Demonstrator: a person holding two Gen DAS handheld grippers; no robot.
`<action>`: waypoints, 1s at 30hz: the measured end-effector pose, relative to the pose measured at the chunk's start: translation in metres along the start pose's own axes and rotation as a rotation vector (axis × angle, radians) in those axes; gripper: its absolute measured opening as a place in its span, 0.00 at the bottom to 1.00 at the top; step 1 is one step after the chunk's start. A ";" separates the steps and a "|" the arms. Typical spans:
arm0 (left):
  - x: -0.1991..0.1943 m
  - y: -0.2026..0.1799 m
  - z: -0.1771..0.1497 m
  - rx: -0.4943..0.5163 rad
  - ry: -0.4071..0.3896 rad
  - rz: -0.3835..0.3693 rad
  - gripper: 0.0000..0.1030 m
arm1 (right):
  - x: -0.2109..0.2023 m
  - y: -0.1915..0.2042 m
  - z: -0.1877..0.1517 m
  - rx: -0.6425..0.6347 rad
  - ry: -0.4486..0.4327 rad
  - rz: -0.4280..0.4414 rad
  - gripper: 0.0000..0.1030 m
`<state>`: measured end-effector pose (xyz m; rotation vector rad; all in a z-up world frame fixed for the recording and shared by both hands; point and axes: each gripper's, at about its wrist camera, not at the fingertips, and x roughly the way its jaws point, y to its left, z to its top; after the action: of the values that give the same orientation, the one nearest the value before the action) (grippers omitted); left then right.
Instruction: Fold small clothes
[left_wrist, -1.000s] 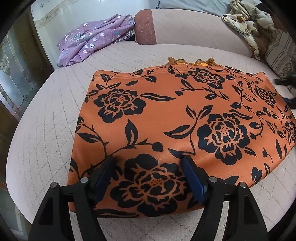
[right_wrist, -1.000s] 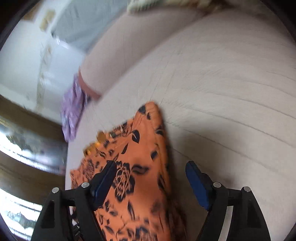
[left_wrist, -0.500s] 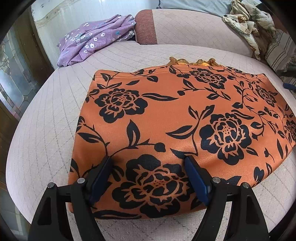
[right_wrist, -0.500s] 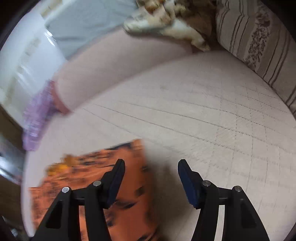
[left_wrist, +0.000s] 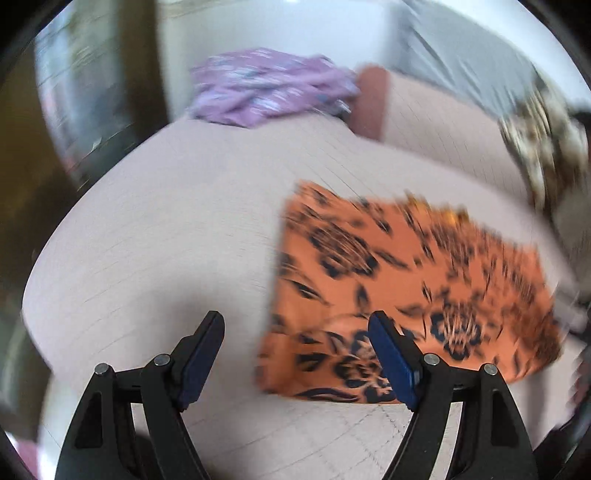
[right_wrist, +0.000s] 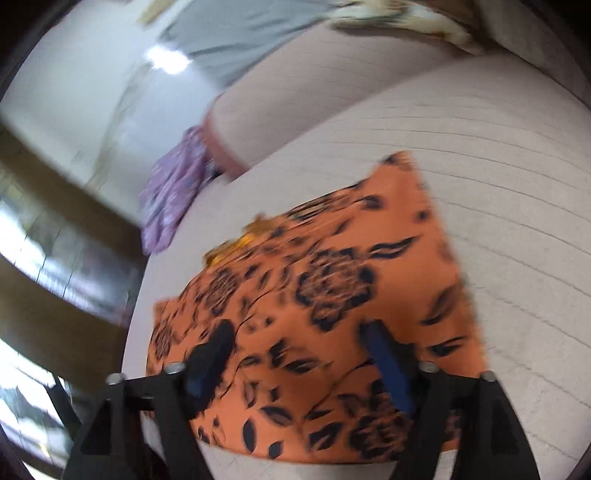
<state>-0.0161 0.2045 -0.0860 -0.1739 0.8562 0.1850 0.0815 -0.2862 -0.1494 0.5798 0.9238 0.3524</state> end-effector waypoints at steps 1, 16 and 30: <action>-0.011 0.013 0.004 -0.035 -0.027 0.006 0.78 | 0.006 -0.002 -0.008 -0.007 0.031 -0.031 0.81; -0.060 0.038 0.004 -0.082 -0.150 -0.009 0.78 | 0.004 -0.012 -0.031 0.069 0.059 -0.088 0.80; 0.037 -0.034 -0.037 0.101 0.097 -0.028 0.78 | -0.042 -0.014 -0.105 0.114 0.076 0.000 0.82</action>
<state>-0.0117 0.1667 -0.1349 -0.1010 0.9572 0.1075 -0.0279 -0.2857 -0.1797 0.6739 1.0220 0.3248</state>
